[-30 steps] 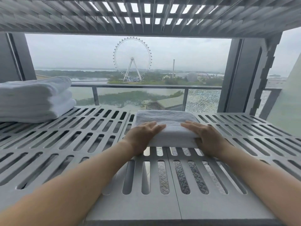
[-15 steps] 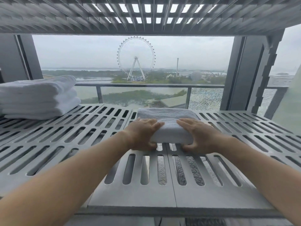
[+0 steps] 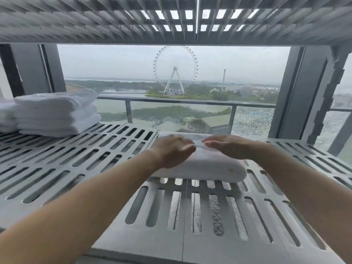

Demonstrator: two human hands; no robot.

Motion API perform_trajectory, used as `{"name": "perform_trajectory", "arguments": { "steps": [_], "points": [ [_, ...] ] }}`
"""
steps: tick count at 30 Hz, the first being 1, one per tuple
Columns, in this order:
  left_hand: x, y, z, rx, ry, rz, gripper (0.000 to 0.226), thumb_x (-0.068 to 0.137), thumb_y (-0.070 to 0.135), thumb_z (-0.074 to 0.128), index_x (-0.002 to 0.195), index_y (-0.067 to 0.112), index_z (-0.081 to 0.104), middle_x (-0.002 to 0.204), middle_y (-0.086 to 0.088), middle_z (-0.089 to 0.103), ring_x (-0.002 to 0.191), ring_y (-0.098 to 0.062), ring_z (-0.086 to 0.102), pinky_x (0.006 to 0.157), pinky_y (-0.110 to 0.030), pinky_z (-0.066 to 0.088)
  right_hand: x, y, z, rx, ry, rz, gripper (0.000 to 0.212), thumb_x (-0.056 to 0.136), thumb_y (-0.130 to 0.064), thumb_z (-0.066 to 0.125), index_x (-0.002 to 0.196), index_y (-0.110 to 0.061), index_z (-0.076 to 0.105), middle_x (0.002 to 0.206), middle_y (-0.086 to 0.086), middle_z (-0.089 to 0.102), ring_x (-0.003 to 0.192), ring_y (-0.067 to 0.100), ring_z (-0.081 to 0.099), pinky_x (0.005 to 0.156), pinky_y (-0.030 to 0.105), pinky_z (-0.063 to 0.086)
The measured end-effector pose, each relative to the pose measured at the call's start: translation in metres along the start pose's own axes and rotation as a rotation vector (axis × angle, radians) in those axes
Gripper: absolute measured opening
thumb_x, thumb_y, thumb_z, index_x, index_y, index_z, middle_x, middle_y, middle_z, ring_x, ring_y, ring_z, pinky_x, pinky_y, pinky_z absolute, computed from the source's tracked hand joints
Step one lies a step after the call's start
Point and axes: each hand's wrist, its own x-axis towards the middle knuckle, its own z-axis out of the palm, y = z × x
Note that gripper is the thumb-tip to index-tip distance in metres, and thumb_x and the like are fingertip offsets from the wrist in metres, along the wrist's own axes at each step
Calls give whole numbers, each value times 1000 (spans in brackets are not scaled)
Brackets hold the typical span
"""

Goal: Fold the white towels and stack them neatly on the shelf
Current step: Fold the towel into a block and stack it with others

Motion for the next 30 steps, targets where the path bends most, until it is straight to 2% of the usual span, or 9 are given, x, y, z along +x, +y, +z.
{"name": "perform_trajectory", "arguments": {
  "steps": [4,8,13,15,18,22,25,28,30],
  "points": [
    [43,12,15,-212,-100,-83,45,99,34,23,139,22,38,148,-5,36,134,-20,33,109,-33,25,41,13,15,-72,101,5,40,100,-32,28,131,-18,47,144,3,41,128,18,37,107,33,25],
    [54,-22,35,-8,-263,-286,53,94,57,21,145,42,16,157,-1,13,143,-23,13,115,-48,10,58,26,35,-228,38,71,52,93,-57,24,142,-41,23,155,-11,15,144,20,5,112,56,6],
    [53,-28,42,-31,-238,-338,61,89,66,23,144,43,13,157,-5,6,144,-23,7,115,-50,7,61,33,36,-205,31,75,54,86,-67,23,138,-53,17,156,-12,9,144,20,2,111,58,4],
    [50,-25,41,-58,-214,-348,60,90,63,28,145,40,18,157,-4,11,144,-21,9,116,-46,8,59,33,37,-187,58,62,53,86,-66,28,138,-52,23,155,-12,13,143,18,6,112,56,8],
    [39,-17,35,-149,0,-279,48,92,46,46,136,27,44,147,-3,39,135,-19,33,112,-37,24,48,33,36,39,290,-16,38,86,-48,52,123,-40,54,147,-6,36,136,14,29,112,44,21],
    [6,-6,26,-90,236,97,25,90,28,56,109,18,69,116,0,66,107,-14,60,99,-36,43,17,34,29,72,495,-222,11,82,-27,65,90,-22,71,111,-2,65,105,15,58,98,33,42],
    [-21,-13,20,21,55,206,49,87,41,54,131,19,53,134,-2,54,120,-14,52,104,-25,37,-11,27,23,-80,337,-300,29,83,-45,58,100,-25,69,110,-7,67,103,13,60,93,32,46],
    [-34,-22,18,196,-73,157,73,79,40,58,144,26,29,148,4,36,131,-15,40,108,-34,35,-29,12,22,-310,129,-275,62,76,-66,50,122,-24,55,124,-5,58,110,17,55,92,37,47],
    [-32,-16,17,225,-128,72,76,76,35,57,144,32,23,148,7,35,129,-16,41,106,-38,37,-34,1,26,-472,95,-248,67,72,-64,56,123,-21,47,121,-2,54,108,21,53,86,37,49]
  ]
}}
